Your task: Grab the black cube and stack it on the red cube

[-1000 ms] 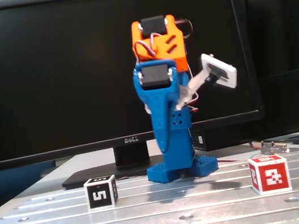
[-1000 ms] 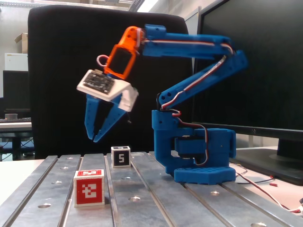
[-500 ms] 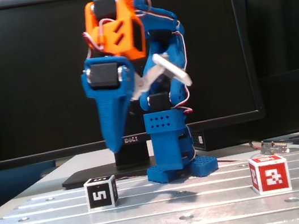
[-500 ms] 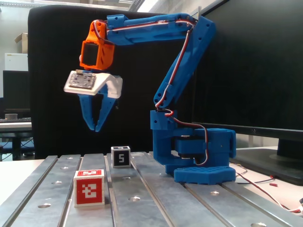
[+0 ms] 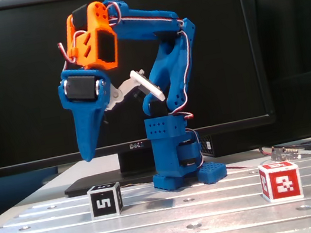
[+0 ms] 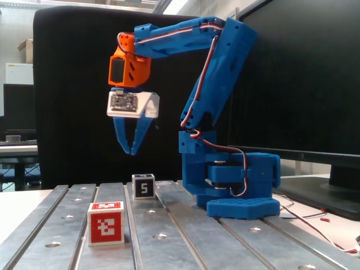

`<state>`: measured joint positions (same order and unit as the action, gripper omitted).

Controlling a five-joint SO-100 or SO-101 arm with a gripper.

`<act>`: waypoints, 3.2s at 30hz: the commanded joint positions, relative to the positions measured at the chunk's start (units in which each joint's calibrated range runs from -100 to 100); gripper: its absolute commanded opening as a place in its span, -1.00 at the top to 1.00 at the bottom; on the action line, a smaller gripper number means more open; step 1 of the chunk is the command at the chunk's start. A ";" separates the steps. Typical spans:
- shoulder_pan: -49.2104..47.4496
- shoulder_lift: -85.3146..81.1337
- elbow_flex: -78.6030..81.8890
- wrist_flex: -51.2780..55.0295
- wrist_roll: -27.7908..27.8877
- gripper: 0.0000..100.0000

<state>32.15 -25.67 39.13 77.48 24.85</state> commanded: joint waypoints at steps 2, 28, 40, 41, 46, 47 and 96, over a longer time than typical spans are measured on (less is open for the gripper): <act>2.44 3.03 -1.73 0.89 1.56 0.97; 7.61 3.69 4.15 5.33 3.61 0.50; 6.57 3.61 4.97 4.99 3.61 0.46; 6.43 3.78 4.97 4.99 3.61 0.46; 6.13 4.28 5.33 4.05 3.61 0.46; 6.13 4.03 6.05 3.45 3.61 0.46; 6.21 4.36 19.35 -13.57 4.08 0.47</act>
<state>38.44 -21.10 58.70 64.25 28.68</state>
